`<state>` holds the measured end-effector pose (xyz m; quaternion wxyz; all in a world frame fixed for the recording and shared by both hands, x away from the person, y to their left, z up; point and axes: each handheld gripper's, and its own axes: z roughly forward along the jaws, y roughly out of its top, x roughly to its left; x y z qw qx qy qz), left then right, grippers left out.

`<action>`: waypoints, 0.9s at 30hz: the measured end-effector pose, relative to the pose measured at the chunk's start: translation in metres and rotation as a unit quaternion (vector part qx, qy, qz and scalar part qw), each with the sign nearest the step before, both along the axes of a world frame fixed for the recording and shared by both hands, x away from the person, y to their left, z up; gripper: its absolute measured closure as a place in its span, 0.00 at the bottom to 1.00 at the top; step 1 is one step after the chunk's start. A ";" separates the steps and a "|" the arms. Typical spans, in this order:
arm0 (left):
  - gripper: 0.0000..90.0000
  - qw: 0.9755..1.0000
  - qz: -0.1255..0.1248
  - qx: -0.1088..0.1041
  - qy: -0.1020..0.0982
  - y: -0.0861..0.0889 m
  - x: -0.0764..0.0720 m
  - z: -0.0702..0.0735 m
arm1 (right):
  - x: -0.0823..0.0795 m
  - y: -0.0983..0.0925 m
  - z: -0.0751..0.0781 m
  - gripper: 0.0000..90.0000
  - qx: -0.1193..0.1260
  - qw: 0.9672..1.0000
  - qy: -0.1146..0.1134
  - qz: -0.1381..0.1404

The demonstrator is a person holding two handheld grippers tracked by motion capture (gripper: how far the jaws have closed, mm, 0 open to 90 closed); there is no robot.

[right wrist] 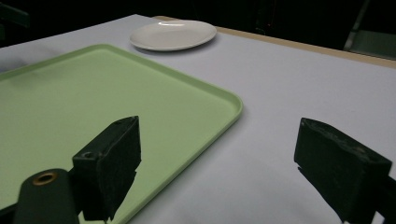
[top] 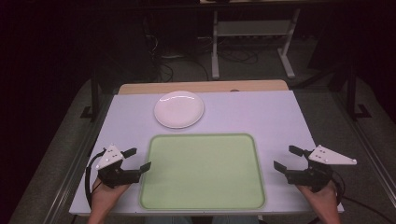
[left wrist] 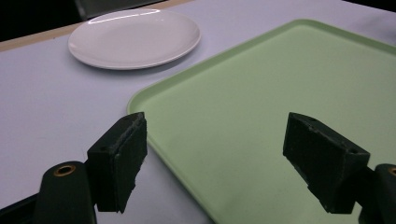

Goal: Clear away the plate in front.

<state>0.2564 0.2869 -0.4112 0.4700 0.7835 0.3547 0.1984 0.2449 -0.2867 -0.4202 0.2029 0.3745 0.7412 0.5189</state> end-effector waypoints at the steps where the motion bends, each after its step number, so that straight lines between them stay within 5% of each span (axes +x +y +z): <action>1: 0.24 1.000 0.000 -0.002 0.001 0.000 0.000 0.000 | 0.000 0.000 0.000 0.15 0.000 1.000 0.000 0.000; 17: 0.26 0.995 -0.003 -0.084 0.048 0.004 0.005 0.002 | 0.002 0.000 0.001 0.15 0.007 1.000 -0.002 -0.002; 23: 0.26 0.989 0.005 -0.126 0.076 0.003 0.009 0.002 | 0.003 0.001 0.001 0.15 0.008 1.000 0.000 -0.001; 27: 0.25 0.983 0.009 -0.153 0.102 0.000 0.012 0.002 | 0.004 -0.001 0.001 0.15 0.010 1.000 -0.001 -0.003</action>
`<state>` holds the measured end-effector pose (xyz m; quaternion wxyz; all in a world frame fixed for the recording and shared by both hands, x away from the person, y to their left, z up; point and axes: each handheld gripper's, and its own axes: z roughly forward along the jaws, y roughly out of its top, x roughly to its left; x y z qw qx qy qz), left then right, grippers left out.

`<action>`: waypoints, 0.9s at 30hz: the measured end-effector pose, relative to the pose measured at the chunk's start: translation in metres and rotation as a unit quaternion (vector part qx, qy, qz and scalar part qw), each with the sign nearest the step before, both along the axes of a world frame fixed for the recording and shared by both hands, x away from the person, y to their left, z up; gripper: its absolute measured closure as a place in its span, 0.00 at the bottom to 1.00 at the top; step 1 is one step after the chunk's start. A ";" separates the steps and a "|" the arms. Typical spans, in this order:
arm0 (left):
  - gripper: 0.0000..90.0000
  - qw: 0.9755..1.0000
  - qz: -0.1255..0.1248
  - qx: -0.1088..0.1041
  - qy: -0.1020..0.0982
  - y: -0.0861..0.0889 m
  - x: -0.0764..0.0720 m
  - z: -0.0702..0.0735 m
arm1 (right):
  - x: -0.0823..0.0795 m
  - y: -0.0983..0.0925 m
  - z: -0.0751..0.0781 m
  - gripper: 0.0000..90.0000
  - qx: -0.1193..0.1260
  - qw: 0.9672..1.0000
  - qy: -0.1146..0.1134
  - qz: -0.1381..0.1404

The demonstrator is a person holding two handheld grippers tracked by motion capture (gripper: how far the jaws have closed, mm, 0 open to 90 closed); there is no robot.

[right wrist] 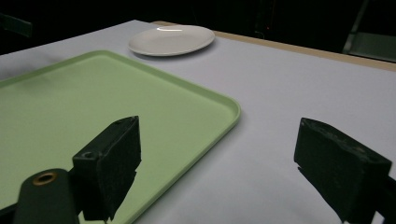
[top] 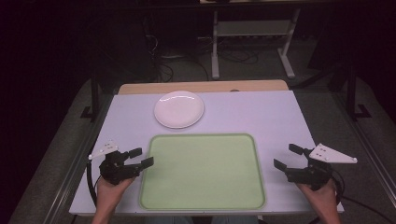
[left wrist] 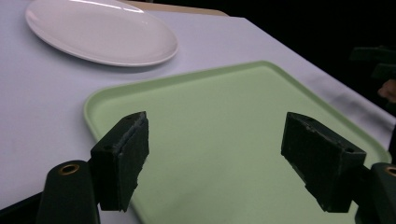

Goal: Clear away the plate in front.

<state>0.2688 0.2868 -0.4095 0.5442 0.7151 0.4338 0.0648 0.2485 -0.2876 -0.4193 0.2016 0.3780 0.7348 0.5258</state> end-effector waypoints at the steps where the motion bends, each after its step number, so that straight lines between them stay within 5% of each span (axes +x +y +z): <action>1: 0.25 1.000 0.002 -0.009 0.006 -0.001 0.001 0.000 | 0.000 0.000 0.000 0.15 0.001 1.000 0.000 -0.001; 7: 0.26 0.997 0.015 -0.066 0.030 -0.003 0.006 0.006 | 0.001 -0.001 0.000 0.15 0.003 1.000 -0.002 -0.001; 14: 0.26 0.994 0.034 -0.096 0.043 -0.007 0.011 0.009 | 0.001 -0.002 0.001 0.15 0.006 1.000 -0.004 -0.002; 27: 0.27 0.980 0.127 -0.140 0.064 -0.009 0.026 0.009 | 0.002 -0.003 0.002 0.15 0.009 1.000 -0.004 -0.004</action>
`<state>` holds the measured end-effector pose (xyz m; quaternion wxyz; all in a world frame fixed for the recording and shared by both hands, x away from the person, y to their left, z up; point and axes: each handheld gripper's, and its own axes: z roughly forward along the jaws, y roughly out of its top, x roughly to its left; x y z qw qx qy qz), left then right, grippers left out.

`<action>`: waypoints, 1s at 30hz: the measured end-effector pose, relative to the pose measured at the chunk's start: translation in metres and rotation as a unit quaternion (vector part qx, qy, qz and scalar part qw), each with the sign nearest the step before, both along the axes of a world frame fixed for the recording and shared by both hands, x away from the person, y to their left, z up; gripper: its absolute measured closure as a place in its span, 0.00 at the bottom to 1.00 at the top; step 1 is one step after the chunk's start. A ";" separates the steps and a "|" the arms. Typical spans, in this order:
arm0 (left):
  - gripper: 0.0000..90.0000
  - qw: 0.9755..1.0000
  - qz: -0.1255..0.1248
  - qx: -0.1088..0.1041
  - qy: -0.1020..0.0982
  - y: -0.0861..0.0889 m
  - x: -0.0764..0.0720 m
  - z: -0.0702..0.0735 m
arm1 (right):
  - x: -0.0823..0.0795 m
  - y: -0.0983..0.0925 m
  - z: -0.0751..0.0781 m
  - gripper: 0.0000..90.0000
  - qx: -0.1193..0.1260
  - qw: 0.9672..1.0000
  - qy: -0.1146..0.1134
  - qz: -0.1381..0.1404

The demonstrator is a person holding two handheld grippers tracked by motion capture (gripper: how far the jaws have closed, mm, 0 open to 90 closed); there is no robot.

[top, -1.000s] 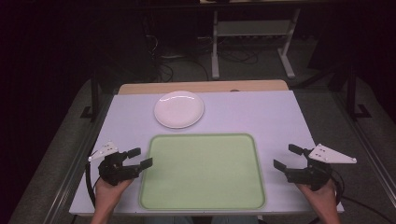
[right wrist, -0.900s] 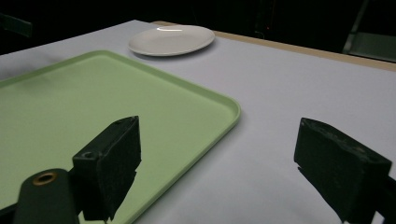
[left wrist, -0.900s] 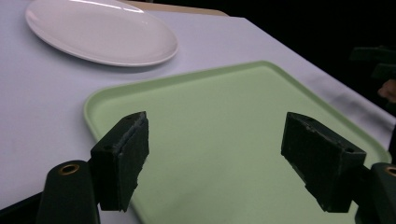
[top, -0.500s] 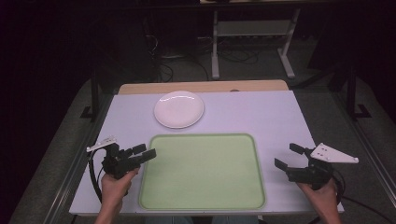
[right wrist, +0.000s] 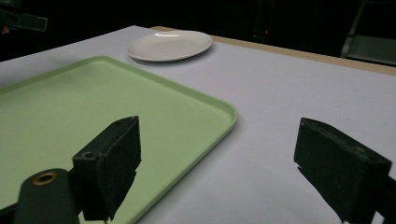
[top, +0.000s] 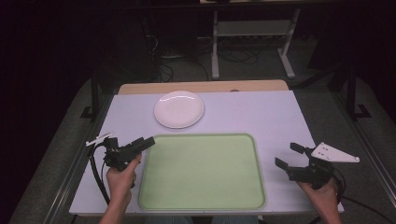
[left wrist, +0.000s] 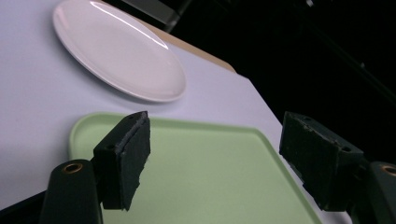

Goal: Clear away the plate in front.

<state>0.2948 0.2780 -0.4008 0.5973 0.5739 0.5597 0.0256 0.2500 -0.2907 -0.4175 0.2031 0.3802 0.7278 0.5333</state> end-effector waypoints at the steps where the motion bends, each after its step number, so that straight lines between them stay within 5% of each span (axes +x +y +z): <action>1: 0.27 1.000 0.003 0.001 0.001 -0.001 0.002 0.000 | 0.000 0.000 0.000 0.15 0.000 1.000 0.000 0.000; 14: 0.28 0.998 0.032 -0.039 0.036 -0.012 0.037 -0.001 | 0.000 -0.001 0.001 0.15 0.002 1.000 -0.004 -0.001; 30: 0.30 0.995 0.065 -0.052 0.051 -0.016 0.076 0.004 | 0.000 -0.003 0.002 0.15 0.009 1.000 -0.005 -0.006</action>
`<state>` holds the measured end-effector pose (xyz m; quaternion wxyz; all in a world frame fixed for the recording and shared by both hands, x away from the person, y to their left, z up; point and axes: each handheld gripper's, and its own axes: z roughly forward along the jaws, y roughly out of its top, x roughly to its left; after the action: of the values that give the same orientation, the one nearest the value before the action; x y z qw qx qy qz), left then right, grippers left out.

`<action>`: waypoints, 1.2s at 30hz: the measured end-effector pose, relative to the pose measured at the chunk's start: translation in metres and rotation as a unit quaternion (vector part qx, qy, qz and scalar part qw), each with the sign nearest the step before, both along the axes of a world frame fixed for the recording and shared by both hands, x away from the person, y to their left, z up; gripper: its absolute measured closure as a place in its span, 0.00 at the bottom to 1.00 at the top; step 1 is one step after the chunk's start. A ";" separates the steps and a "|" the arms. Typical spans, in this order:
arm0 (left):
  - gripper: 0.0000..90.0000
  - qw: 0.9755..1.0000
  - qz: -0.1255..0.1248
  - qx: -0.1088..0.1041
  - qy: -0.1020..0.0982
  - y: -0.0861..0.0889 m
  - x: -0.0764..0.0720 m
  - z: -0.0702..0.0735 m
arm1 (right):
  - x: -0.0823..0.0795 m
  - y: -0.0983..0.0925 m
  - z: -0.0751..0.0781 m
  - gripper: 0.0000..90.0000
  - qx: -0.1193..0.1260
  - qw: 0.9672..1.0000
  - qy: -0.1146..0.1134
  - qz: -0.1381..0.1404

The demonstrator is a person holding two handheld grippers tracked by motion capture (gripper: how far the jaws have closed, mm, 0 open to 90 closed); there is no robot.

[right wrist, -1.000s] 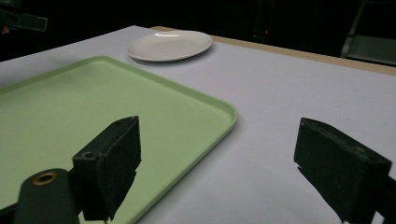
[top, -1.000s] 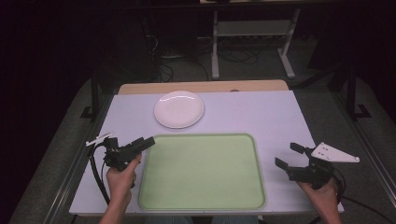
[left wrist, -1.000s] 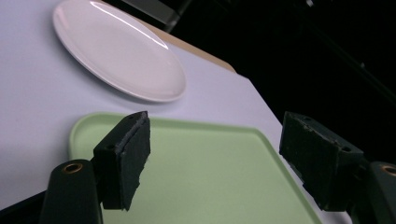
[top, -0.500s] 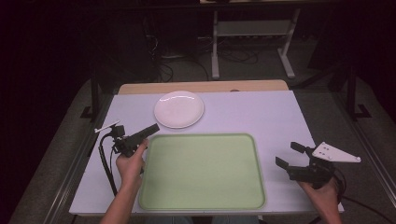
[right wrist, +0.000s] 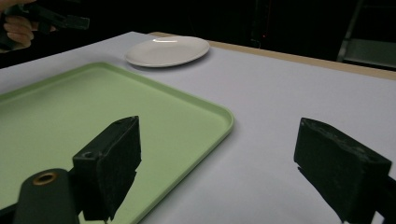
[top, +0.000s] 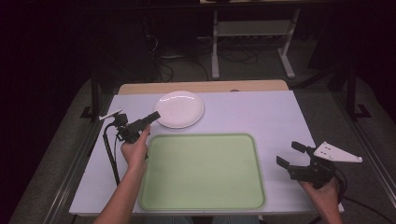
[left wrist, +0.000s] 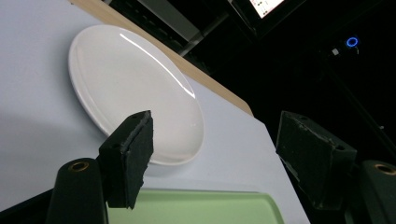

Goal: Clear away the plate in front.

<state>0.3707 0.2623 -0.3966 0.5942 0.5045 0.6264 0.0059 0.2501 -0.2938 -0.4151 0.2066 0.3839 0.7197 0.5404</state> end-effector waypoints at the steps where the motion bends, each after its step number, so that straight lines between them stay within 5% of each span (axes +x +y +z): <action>1: 0.30 1.000 0.000 0.001 -0.003 0.000 0.002 0.001 | 0.000 0.000 0.000 0.15 0.000 1.000 0.000 0.000; 16: 0.30 1.000 0.015 -0.003 -0.011 -0.004 0.039 0.027 | 0.000 -0.002 0.001 0.15 0.003 1.000 -0.002 -0.003; 36: 0.32 0.998 0.048 -0.021 0.033 0.000 0.065 -0.004 | -0.001 -0.005 0.001 0.15 0.008 1.000 -0.004 -0.005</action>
<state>0.4358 0.2626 -0.4002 0.5829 0.4612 0.6690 0.0042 0.2493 -0.2987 -0.4137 0.2094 0.3870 0.7125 0.5466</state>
